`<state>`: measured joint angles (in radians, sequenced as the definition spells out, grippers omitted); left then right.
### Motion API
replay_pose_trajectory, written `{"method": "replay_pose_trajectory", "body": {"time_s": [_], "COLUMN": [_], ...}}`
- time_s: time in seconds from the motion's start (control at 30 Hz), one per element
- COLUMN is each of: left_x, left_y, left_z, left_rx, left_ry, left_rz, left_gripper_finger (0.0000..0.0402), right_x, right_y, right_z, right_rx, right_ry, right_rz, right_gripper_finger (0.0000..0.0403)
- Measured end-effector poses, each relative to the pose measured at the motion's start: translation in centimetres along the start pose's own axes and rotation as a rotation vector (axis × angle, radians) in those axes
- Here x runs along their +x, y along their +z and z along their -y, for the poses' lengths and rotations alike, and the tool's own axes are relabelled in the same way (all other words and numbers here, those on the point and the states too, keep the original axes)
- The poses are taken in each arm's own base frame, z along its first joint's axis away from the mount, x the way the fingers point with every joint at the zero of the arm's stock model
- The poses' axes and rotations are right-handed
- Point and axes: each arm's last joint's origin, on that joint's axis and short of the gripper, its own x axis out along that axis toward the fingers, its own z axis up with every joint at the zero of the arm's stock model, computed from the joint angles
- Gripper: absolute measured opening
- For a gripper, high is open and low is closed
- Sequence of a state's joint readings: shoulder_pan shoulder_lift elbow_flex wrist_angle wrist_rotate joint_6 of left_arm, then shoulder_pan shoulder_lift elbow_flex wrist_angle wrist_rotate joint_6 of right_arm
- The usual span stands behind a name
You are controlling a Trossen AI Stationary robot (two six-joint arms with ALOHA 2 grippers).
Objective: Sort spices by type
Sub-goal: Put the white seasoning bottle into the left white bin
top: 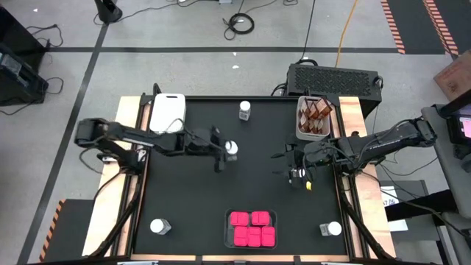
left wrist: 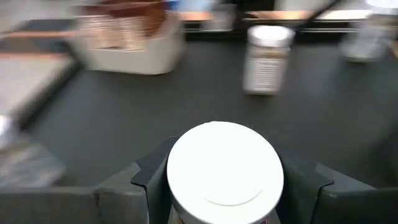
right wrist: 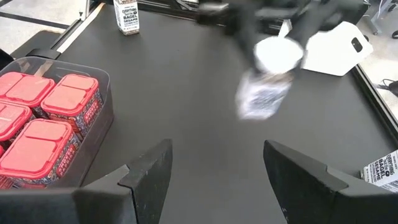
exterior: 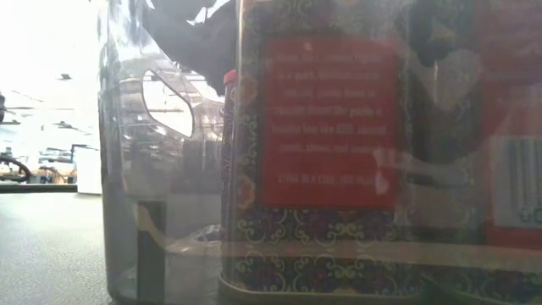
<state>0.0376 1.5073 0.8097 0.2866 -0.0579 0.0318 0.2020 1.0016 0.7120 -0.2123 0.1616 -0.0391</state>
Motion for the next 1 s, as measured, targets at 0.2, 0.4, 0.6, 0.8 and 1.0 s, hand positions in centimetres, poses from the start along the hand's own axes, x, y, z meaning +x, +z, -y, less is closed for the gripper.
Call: {"method": "replay_pose_trajectory", "body": {"time_s": [0.2,0.4,0.6,0.8,1.0], "left_x": [-5.3,-10.0,-12.5,-13.4,-14.4], "left_y": [1.6,1.5,-0.8,-3.8,-5.4], "left_z": [-3.8,-6.9,-9.5,-11.9,-13.9], "left_rx": [-0.104,-0.208,-0.284,-0.416,-0.474], "left_ry": [0.396,0.715,0.889,1.004,1.124], "left_rz": [-0.060,-0.122,-0.146,-0.094,-0.075], "left_gripper_finger": [0.0208,0.0208,0.0208,0.0208,0.0208], "right_x": [0.0,0.0,0.0,0.0,0.0], "right_y": [0.0,0.0,0.0,-0.1,-0.2], "right_z": [0.0,0.0,0.0,0.0,0.0], "right_rx": [-0.002,-0.003,-0.011,-0.011,-0.004], "right_ry": [0.000,0.000,0.000,0.001,0.003], "right_rz": [0.000,-0.001,-0.001,-0.010,-0.025], "right_gripper_finger": [0.0247,0.0247,0.0247,0.0247,0.0247]}}
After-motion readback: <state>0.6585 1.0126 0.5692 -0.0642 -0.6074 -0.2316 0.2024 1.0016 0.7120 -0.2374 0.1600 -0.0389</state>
